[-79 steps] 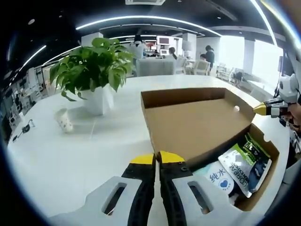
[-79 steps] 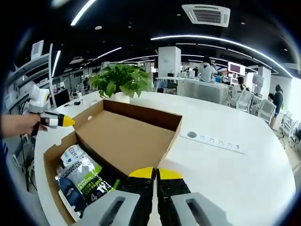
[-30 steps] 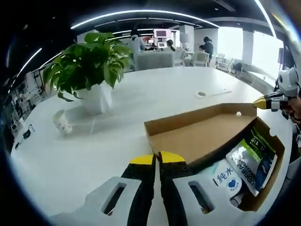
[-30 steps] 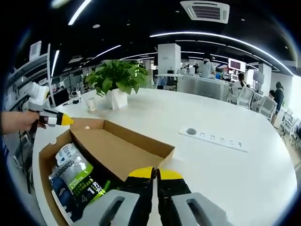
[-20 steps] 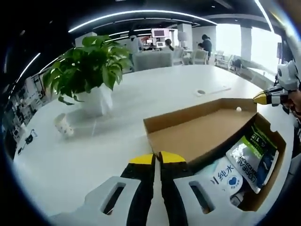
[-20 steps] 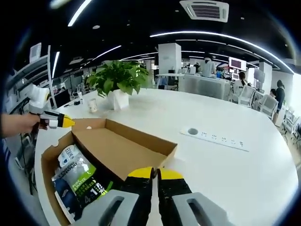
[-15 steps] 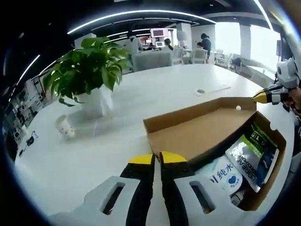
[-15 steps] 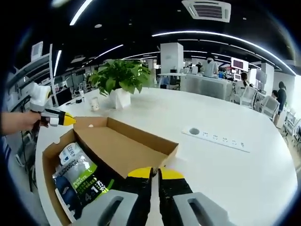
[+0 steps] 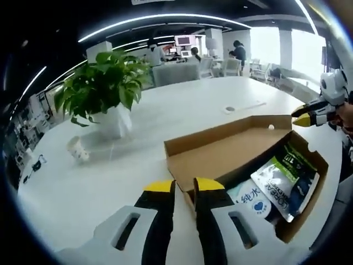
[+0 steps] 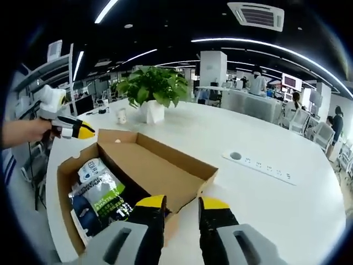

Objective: Operate the shoe box by opening the lid, removing the specified soft item, and placing it in the target area until the item is outside and the box remains undamaged.

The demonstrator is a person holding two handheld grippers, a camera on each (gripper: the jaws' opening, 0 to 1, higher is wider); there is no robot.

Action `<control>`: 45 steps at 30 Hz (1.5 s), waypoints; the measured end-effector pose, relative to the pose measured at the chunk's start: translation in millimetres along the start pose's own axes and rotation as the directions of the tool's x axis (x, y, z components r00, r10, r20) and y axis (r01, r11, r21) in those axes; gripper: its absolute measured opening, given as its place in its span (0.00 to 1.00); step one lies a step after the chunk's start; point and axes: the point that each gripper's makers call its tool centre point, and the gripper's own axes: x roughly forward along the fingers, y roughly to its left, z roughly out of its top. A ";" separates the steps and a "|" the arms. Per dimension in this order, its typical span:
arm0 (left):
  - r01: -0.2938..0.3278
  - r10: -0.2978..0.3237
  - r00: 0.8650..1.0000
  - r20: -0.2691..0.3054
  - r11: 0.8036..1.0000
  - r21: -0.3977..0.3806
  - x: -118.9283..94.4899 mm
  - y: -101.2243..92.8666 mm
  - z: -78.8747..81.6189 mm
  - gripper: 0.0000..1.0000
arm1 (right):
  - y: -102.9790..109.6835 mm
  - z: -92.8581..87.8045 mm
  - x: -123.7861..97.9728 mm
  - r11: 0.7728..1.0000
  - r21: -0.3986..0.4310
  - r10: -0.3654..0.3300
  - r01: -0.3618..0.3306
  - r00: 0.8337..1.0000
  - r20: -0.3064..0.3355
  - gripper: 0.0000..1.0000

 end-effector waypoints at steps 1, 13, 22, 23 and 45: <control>0.001 -0.001 1.000 -0.001 1.000 -0.004 -2.5 -2.5 -0.5 0.14 | 2.3 -0.2 -1.2 1.000 0.001 0.010 -0.010 1.000 -0.001 0.24; 0.076 -0.077 0.997 -0.021 0.996 -0.053 -25.1 -41.5 -13.9 0.23 | 12.6 4.3 -17.9 0.997 -0.051 0.063 -0.062 0.998 0.012 0.38; 0.121 -0.125 0.992 -0.033 0.988 -0.092 -35.5 -63.0 -20.1 0.26 | 17.9 3.4 -31.0 0.992 -0.083 0.094 -0.093 0.996 0.007 0.45; 0.125 -0.129 0.991 -0.036 0.988 -0.095 -36.1 -64.9 -21.1 0.26 | 18.3 2.7 -32.0 0.992 -0.086 0.098 -0.097 0.995 0.005 0.46; 0.251 -0.279 0.953 -0.120 0.946 -0.206 -40.0 -123.5 -55.7 0.30 | 47.5 3.1 -57.6 0.969 -0.119 0.217 -0.214 0.976 0.010 0.65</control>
